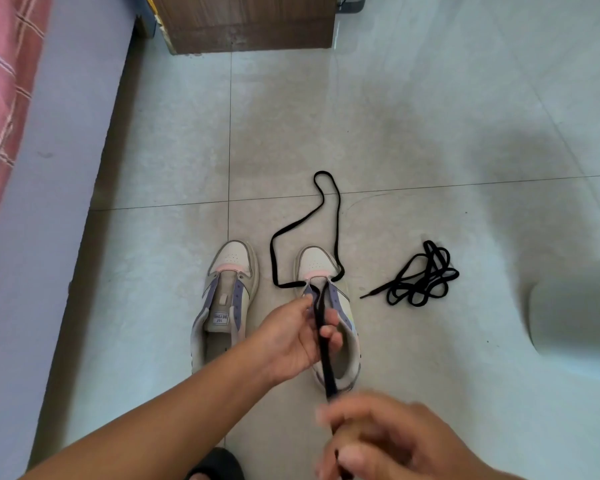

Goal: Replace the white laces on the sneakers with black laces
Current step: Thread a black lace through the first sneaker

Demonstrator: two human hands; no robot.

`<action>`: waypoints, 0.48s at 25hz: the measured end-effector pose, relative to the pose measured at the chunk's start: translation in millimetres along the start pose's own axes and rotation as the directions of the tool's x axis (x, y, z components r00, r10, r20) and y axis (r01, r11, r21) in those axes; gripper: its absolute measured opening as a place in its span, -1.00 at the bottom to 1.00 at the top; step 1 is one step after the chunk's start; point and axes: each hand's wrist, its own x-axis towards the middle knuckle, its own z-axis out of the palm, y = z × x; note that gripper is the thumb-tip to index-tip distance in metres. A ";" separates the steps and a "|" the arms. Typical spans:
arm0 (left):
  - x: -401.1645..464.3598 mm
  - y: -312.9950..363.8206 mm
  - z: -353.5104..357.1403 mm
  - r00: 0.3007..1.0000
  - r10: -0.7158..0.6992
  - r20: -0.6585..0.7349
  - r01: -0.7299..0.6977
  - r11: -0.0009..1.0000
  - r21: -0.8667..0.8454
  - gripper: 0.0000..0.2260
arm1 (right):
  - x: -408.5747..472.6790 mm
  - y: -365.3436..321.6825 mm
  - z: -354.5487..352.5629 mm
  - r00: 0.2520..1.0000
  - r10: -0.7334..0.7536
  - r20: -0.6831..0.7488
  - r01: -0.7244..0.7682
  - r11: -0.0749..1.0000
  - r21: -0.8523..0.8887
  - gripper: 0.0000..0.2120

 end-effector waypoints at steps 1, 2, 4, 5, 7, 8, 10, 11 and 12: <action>-2.8 -0.8 4.4 0.999 0.041 -0.036 -0.040 0.999 0.034 -0.66 | 5.8 10.9 -13.5 0.988 0.003 -0.157 0.024 0.985 0.168 -0.69; -9.8 -1.0 11.0 0.993 0.099 -0.061 -0.091 0.989 0.112 -0.69 | 13.9 22.2 -31.0 0.953 0.046 -0.300 0.024 0.974 0.227 -0.62; -21.4 -14.0 16.8 0.978 0.207 -0.025 -0.188 0.930 0.315 -0.69 | 48.4 42.4 -61.9 0.800 0.299 -0.521 -0.108 0.925 0.366 -0.66; -26.8 -25.1 15.8 0.977 0.210 0.030 -0.203 0.885 0.419 -0.69 | 66.2 44.6 -72.8 0.780 0.422 -0.463 -0.194 0.866 0.461 -0.63; -35.4 -48.1 13.5 0.980 0.132 0.147 -0.198 0.703 0.683 -0.72 | 98.9 39.9 -83.9 0.780 0.566 -0.266 -0.314 0.722 0.616 -0.51; -39.2 -55.8 10.8 0.977 0.072 0.200 -0.209 0.483 0.850 -0.72 | 112.0 37.9 -84.4 0.785 0.590 -0.187 -0.339 0.663 0.668 -0.48; -38.7 -62.7 1.2 0.977 0.029 0.210 -0.208 -0.067 0.976 -0.67 | 133.4 39.7 -81.8 0.777 0.608 -0.161 -0.376 0.655 0.656 -0.53; -31.9 -59.9 -1.8 0.982 0.107 0.152 -0.124 -0.238 0.963 -0.66 | 140.2 40.7 -80.1 0.772 0.613 -0.165 -0.406 0.677 0.614 -0.56; -21.0 -53.1 -7.1 0.962 0.248 0.111 -0.029 -0.313 0.949 -0.68 | 144.7 42.2 -79.3 0.765 0.623 -0.163 -0.441 0.691 0.573 -0.60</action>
